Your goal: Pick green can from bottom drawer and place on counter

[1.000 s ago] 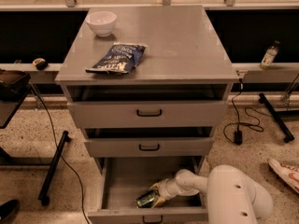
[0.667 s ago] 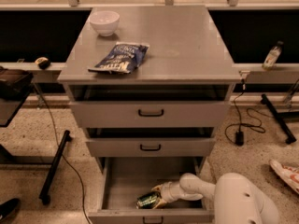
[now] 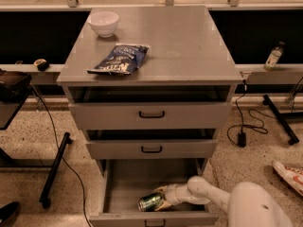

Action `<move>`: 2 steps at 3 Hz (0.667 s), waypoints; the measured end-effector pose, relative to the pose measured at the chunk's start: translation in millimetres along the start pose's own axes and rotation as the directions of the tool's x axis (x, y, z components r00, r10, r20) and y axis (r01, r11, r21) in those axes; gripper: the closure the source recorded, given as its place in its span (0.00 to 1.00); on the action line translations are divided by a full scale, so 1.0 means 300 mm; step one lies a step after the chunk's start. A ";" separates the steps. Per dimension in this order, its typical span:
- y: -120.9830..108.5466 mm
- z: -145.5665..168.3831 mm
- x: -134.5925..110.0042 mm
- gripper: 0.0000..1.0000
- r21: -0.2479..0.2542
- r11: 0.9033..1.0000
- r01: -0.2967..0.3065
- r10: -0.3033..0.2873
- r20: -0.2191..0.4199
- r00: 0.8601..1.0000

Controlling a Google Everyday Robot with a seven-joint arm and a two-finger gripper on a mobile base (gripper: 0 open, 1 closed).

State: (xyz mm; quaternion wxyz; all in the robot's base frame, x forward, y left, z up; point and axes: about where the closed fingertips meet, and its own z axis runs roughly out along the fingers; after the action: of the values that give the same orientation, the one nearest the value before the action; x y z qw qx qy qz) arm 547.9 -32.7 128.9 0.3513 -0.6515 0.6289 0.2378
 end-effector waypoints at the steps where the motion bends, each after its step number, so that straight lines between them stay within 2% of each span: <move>1: -0.052 -0.218 -0.111 1.00 0.103 0.994 0.039 -0.050 0.107 0.993; 2: -0.041 -0.404 -0.207 1.00 0.152 0.988 0.023 -0.045 0.144 0.989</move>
Offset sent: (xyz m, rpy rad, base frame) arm -0.0220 -0.0866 0.1947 0.1999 -0.1519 -0.1274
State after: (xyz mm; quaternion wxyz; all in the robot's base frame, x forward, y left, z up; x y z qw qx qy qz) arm 538.1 -84.5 255.0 0.4487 -0.6146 0.6061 0.2313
